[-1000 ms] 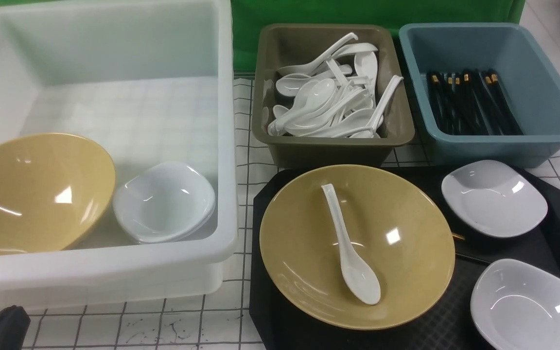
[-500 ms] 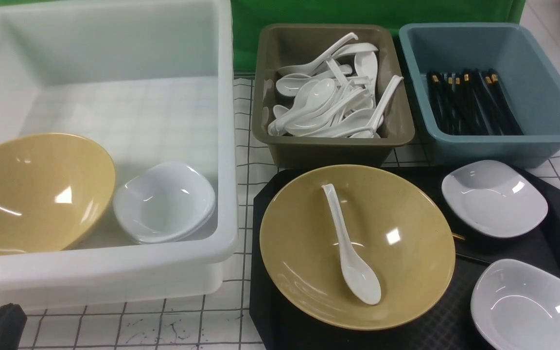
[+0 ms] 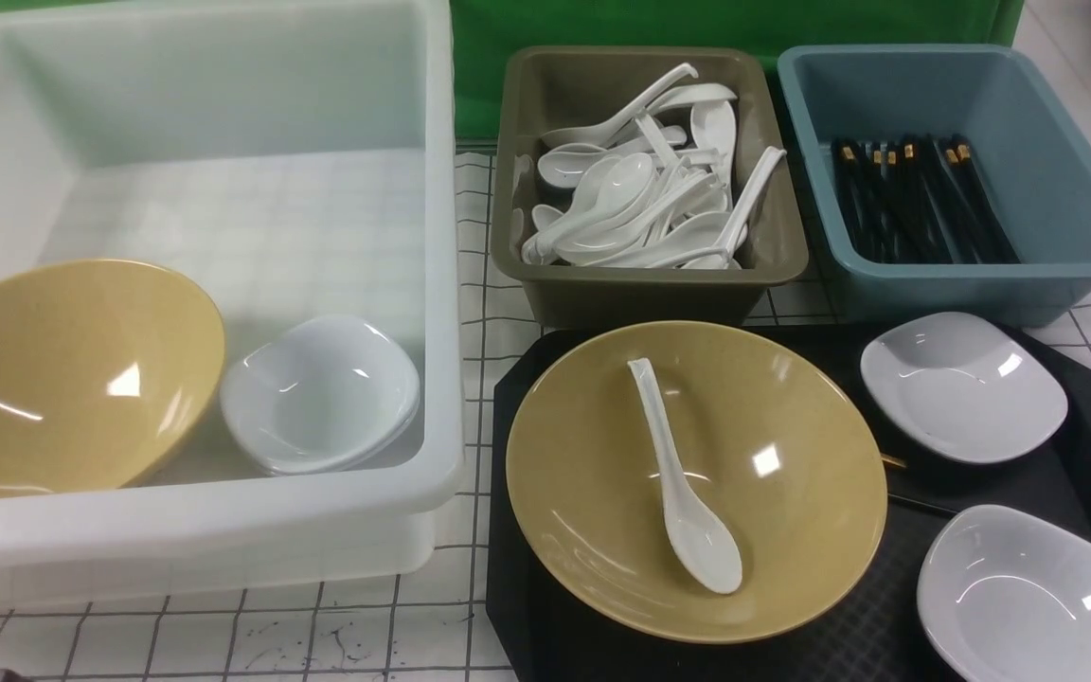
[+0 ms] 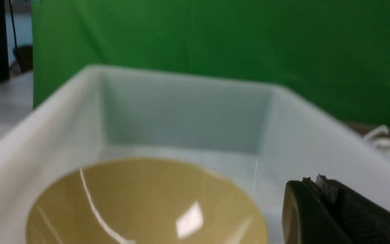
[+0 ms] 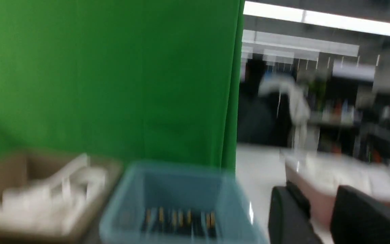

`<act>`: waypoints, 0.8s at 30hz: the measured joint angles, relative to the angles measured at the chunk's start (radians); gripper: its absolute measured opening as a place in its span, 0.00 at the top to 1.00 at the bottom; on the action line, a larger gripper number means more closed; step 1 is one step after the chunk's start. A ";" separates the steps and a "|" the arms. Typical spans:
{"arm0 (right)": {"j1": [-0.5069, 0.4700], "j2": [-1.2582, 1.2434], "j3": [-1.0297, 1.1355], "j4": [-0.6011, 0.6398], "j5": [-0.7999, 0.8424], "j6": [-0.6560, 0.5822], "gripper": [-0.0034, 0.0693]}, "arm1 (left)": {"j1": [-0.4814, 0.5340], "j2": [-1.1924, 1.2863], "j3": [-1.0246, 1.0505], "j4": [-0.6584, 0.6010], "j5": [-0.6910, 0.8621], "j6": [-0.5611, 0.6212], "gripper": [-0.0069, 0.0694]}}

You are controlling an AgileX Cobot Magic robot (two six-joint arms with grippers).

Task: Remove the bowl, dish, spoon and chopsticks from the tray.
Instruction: Use the left arm to grab the soup spoon in the middle

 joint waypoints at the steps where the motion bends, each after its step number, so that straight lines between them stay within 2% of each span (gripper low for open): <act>1: 0.000 0.000 0.000 -0.001 -0.059 0.036 0.63 | 0.000 0.000 0.000 0.000 -0.043 0.000 0.92; 4: 0.000 0.000 0.000 -0.001 -0.186 0.198 0.63 | 0.000 0.000 0.000 -0.006 -0.172 -0.007 0.92; 6: 0.000 -0.001 0.000 -0.001 -0.251 0.379 0.63 | 0.000 0.000 0.000 -0.016 -0.251 -0.036 0.92; 10: 0.000 -0.001 0.000 -0.001 -0.252 0.530 0.63 | 0.000 0.000 0.000 -0.029 -0.305 -0.130 0.92; 15: 0.000 -0.001 -0.008 -0.001 -0.213 0.552 0.65 | 0.000 0.000 0.000 -0.031 -0.310 -0.235 0.92; 19: 0.000 0.002 -0.119 -0.001 -0.043 0.543 0.76 | 0.000 0.000 -0.019 -0.030 -0.315 -0.267 0.92; 20: 0.000 0.033 -0.201 -0.001 0.045 0.501 0.84 | 0.000 0.020 -0.102 -0.018 -0.223 -0.263 0.92; 21: 0.000 0.071 -0.276 -0.001 0.103 0.460 0.88 | 0.000 0.062 -0.175 -0.004 -0.154 -0.251 0.92; 24: 0.000 0.172 -0.404 -0.001 0.206 0.381 0.90 | 0.001 0.174 -0.346 0.017 -0.012 -0.215 0.92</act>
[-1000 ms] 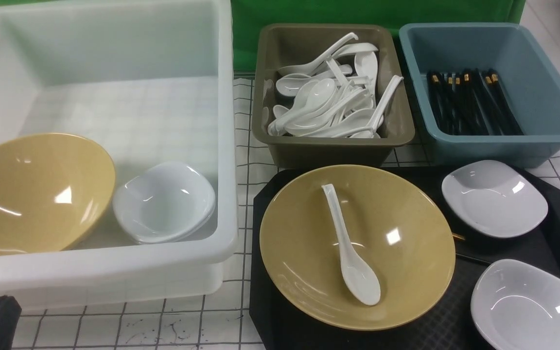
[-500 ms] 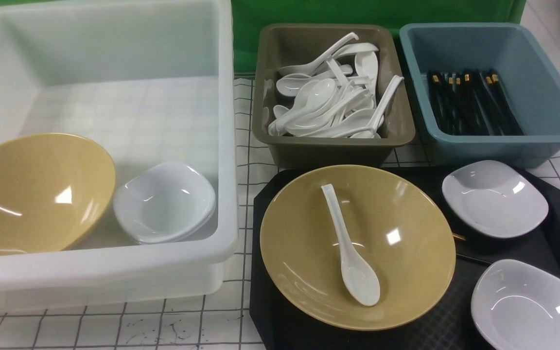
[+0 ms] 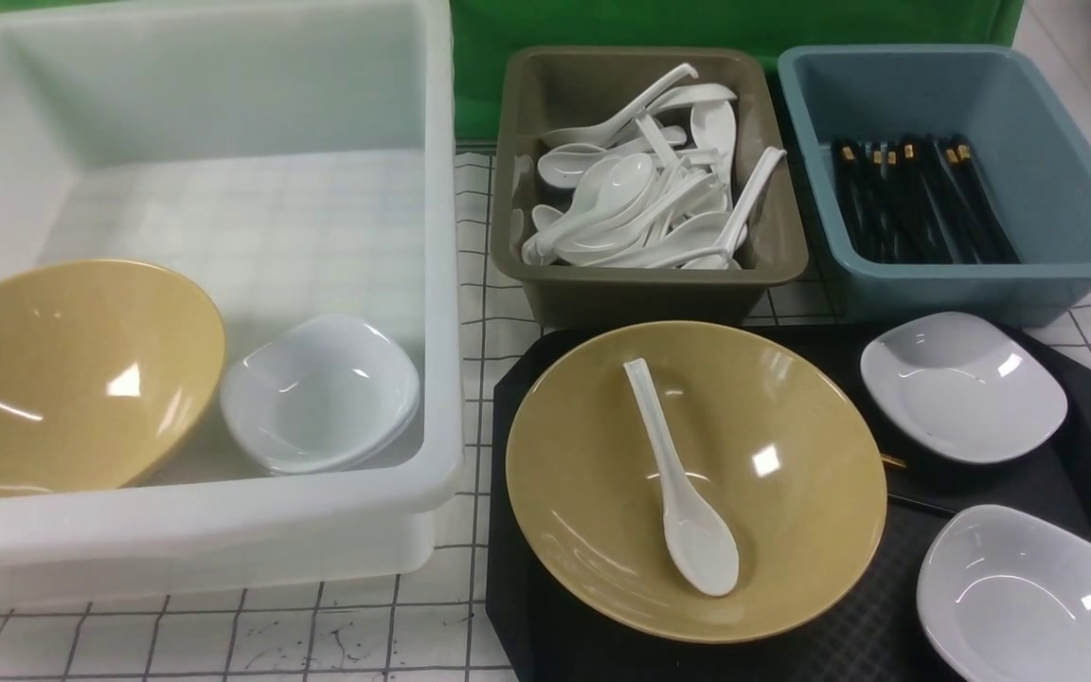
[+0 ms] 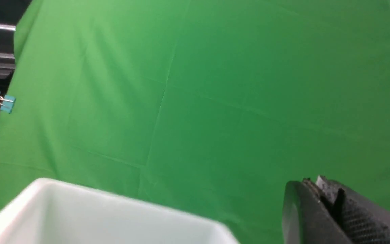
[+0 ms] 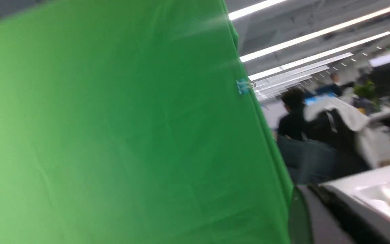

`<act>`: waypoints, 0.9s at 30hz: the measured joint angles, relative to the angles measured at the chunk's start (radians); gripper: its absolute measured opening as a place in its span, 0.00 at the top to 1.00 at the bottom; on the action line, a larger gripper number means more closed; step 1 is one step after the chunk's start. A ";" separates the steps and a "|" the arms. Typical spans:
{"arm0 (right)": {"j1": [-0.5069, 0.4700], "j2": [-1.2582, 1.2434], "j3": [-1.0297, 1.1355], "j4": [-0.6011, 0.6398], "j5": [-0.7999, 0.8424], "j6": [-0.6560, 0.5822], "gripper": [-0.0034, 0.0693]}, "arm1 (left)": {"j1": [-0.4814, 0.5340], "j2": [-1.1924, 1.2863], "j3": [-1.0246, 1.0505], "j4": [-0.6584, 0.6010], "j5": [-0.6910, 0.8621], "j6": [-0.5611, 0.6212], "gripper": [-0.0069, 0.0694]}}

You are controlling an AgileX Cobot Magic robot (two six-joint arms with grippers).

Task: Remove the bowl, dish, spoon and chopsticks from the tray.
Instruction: Use the left arm to grab the soup spoon in the middle

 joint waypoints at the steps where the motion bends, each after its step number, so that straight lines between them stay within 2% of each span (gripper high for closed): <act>1: 0.000 0.048 -0.052 0.000 0.049 -0.021 0.90 | -0.001 0.045 -0.038 0.003 0.042 0.009 0.92; 5: 0.000 0.208 -0.183 0.000 0.222 -0.111 0.90 | -0.001 0.280 -0.247 -0.006 0.239 0.032 0.92; 8: 0.008 0.354 -0.238 0.000 0.425 -0.275 0.90 | -0.001 0.471 -0.389 -0.093 0.476 0.108 0.92; 10: 0.018 0.390 -0.240 0.007 0.474 -0.314 0.90 | -0.001 0.516 -0.430 -0.125 0.538 0.151 0.92; 11: 0.039 0.445 -0.241 0.039 0.549 -0.384 0.90 | -0.001 0.624 -0.502 -0.227 0.680 0.288 0.92; 12: 0.055 0.479 -0.241 0.073 0.600 -0.440 0.90 | -0.001 0.666 -0.533 -0.279 0.759 0.351 0.92; 13: 0.059 0.486 -0.241 0.082 0.610 -0.440 0.90 | -0.001 0.676 -0.548 -0.294 0.774 0.366 0.92; 14: 0.081 0.526 -0.242 0.139 0.663 -0.522 0.90 | -0.001 0.739 -0.593 -0.383 0.862 0.458 0.92; 15: 0.112 0.579 -0.243 0.221 0.759 -0.656 0.90 | -0.001 0.830 -0.646 -0.530 0.967 0.592 0.92; 18: 0.165 0.658 -0.243 0.335 0.877 -0.804 0.90 | -0.011 0.940 -0.715 -0.712 1.077 0.744 0.92; 20: 0.193 0.697 -0.243 0.368 0.917 -0.852 0.90 | -0.047 1.009 -0.769 -0.783 1.107 0.814 0.92; 22: 0.206 0.717 -0.244 0.377 0.920 -0.865 0.90 | -0.078 1.042 -0.796 -0.789 1.105 0.829 0.92; 23: 0.219 0.741 -0.248 0.384 0.910 -0.878 0.90 | -0.165 1.105 -0.852 -0.762 1.098 0.824 0.92; 25: 0.222 0.754 -0.248 0.389 0.892 -0.879 0.90 | -0.255 1.156 -0.893 -0.702 1.094 0.783 0.92; 27: 0.223 0.763 -0.249 0.391 0.858 -0.881 0.90 | -0.391 1.238 -0.967 -0.576 1.087 0.714 0.92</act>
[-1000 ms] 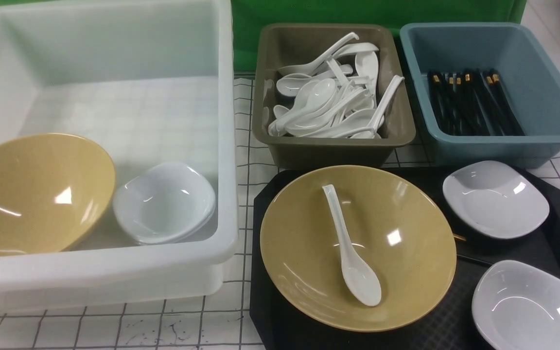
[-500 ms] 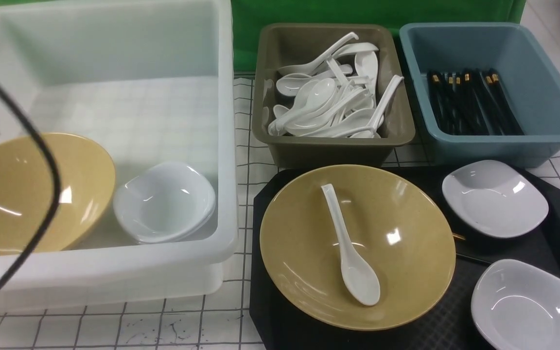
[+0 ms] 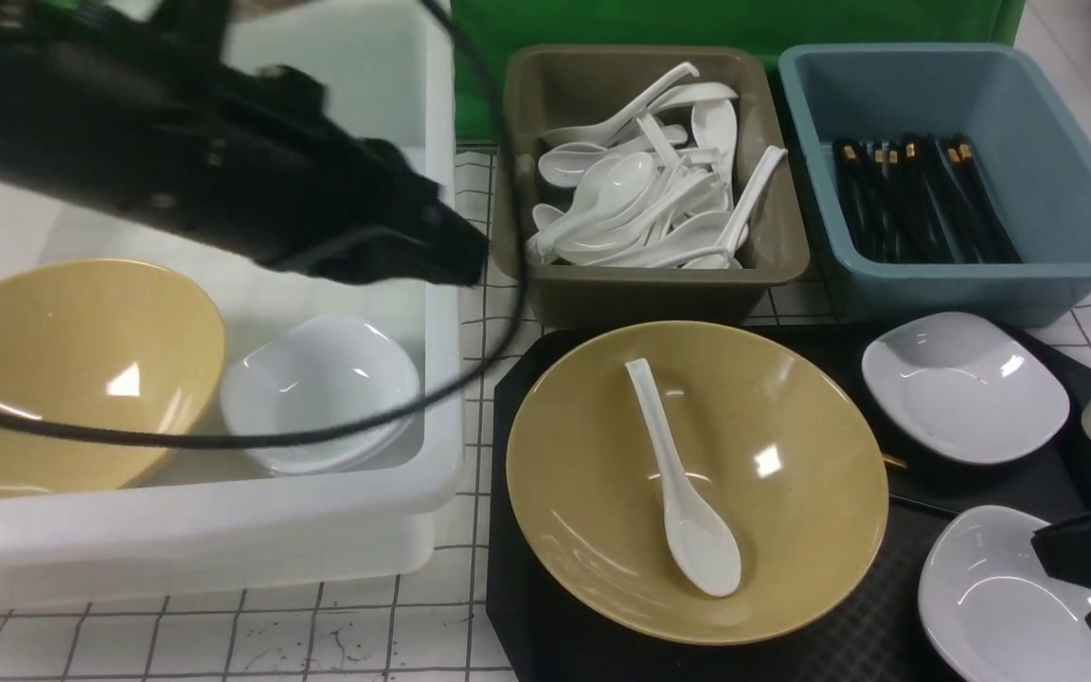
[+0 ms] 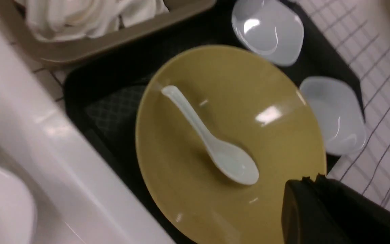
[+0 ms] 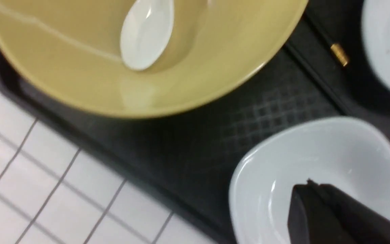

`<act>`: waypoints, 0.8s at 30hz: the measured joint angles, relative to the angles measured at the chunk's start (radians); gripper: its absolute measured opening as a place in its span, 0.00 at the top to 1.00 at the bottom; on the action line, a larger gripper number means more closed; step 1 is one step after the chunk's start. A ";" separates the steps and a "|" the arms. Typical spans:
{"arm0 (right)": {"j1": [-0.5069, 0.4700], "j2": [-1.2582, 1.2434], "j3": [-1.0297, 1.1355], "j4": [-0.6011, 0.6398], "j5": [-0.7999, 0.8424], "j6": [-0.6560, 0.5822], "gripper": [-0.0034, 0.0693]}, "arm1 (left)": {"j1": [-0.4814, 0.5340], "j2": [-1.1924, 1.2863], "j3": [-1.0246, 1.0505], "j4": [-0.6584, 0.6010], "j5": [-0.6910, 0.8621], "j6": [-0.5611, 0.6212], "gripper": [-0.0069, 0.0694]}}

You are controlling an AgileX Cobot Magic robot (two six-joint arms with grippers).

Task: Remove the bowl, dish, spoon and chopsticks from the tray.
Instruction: Use the left arm to grab the soup spoon in the middle

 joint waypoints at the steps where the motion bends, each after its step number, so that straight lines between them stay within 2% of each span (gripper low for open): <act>1: 0.000 0.001 0.000 0.000 0.000 0.000 0.90 | -0.024 0.017 -0.006 0.027 -0.001 -0.010 0.92; 2: 0.000 0.002 0.000 0.002 -0.027 -0.001 0.90 | -0.112 0.086 -0.051 0.128 -0.001 -0.034 0.92; 3: 0.000 0.002 0.000 0.002 -0.034 -0.004 0.90 | -0.149 0.123 -0.083 0.196 0.000 -0.048 0.92; 7: 0.000 0.002 0.001 0.003 -0.063 -0.020 0.90 | -0.258 0.303 -0.208 0.352 0.015 -0.139 0.90; 9: 0.000 0.002 0.010 0.010 -0.089 -0.021 0.90 | -0.281 0.364 -0.253 0.374 0.020 -0.168 0.86; 12: 0.000 0.002 0.030 0.031 -0.115 -0.022 0.90 | -0.308 0.514 -0.325 0.390 0.034 -0.220 0.65; 13: 0.000 0.002 0.031 0.031 -0.115 -0.022 0.90 | -0.308 0.514 -0.327 0.390 0.034 -0.220 0.63; 15: 0.000 0.002 0.031 0.043 -0.119 -0.022 0.89 | -0.309 0.581 -0.346 0.400 0.032 -0.274 0.47; 17: 0.000 0.002 0.031 0.058 -0.121 -0.022 0.89 | -0.309 0.626 -0.352 0.422 0.027 -0.309 0.36; 20: 0.000 0.002 0.031 0.066 -0.122 -0.022 0.89 | -0.309 0.687 -0.353 0.444 0.004 -0.347 0.29; 24: 0.000 0.002 0.031 0.077 -0.124 -0.022 0.89 | -0.313 0.709 -0.358 0.434 -0.027 -0.352 0.32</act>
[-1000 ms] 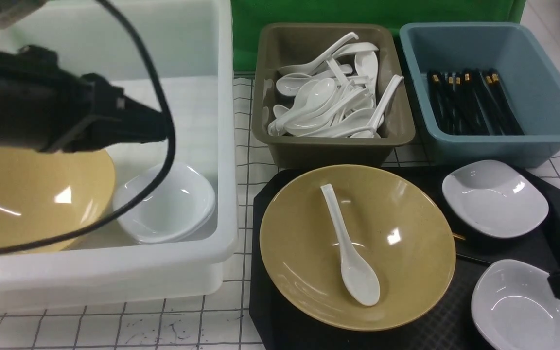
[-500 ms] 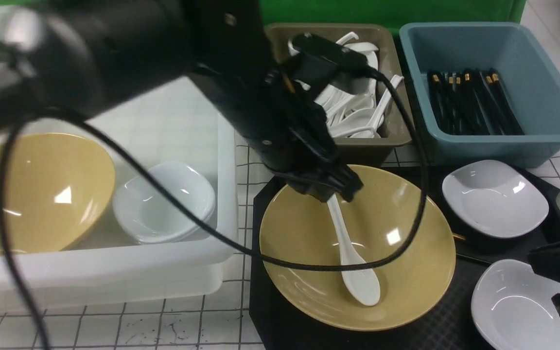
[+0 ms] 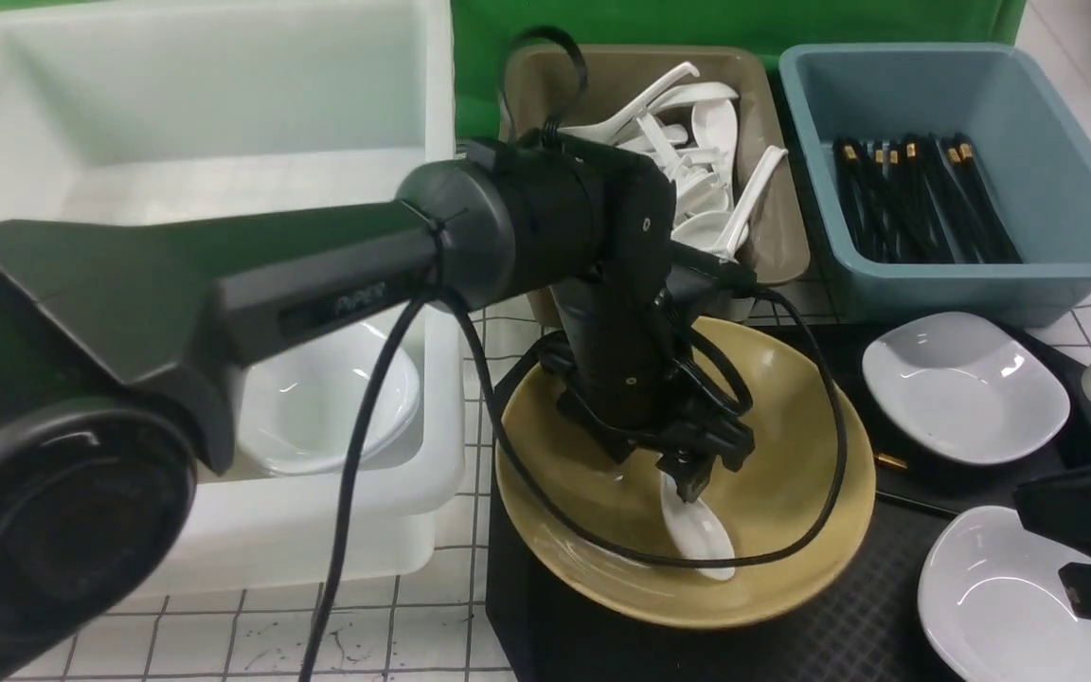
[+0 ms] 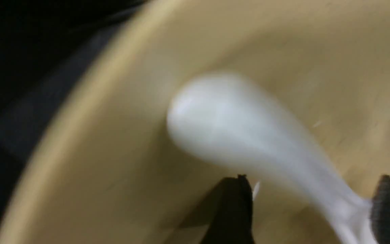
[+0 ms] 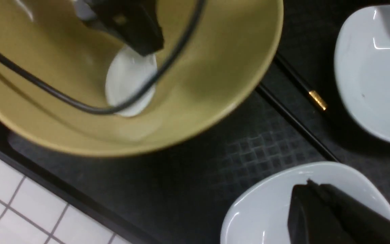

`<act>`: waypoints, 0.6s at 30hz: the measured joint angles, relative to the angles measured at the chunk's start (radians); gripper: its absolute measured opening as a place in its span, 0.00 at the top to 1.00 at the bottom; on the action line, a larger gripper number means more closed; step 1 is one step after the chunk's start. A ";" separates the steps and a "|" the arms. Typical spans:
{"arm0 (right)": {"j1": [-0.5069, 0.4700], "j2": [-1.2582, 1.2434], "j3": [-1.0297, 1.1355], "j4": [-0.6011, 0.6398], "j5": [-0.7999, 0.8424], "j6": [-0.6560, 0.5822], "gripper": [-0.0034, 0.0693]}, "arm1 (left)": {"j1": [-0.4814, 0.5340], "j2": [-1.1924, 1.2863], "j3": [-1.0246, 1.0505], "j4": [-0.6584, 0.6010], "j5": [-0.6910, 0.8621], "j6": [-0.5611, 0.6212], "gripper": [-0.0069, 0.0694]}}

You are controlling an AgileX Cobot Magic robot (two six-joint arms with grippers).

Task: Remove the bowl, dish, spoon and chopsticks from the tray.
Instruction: Use the left arm to grab the soup spoon in the middle, then use the left arm to put the soup spoon into the small storage box in the middle

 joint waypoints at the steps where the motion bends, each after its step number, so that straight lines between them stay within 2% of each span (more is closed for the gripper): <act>1: 0.000 0.000 0.000 0.002 -0.001 0.000 0.89 | 0.000 0.006 -0.002 -0.013 -0.021 0.003 0.43; 2: 0.000 0.000 0.000 0.004 -0.001 0.000 0.89 | 0.000 0.006 -0.002 -0.021 -0.036 0.007 0.50; 3: 0.000 0.000 0.000 0.005 -0.001 0.000 0.89 | 0.000 0.006 -0.002 -0.021 -0.040 0.007 0.52; 4: 0.000 0.000 0.000 0.005 -0.001 0.000 0.89 | 0.000 0.006 -0.002 -0.029 -0.059 0.008 0.60; 5: 0.000 0.000 0.000 0.008 -0.001 0.000 0.89 | 0.000 0.001 -0.002 -0.043 -0.084 0.009 0.75; 7: 0.000 0.000 0.000 0.008 -0.001 0.000 0.89 | 0.000 -0.008 -0.010 -0.059 -0.098 0.009 0.83; 14: 0.000 0.000 0.000 0.009 -0.001 0.000 0.89 | 0.000 -0.097 -0.133 -0.065 -0.029 0.079 0.86; 17: 0.000 0.000 0.000 0.013 -0.001 0.000 0.89 | 0.003 -0.131 -0.208 -0.020 -0.077 0.109 0.86; 18: 0.000 0.000 0.000 0.021 -0.001 0.000 0.89 | 0.009 -0.140 -0.241 0.018 -0.147 0.115 0.86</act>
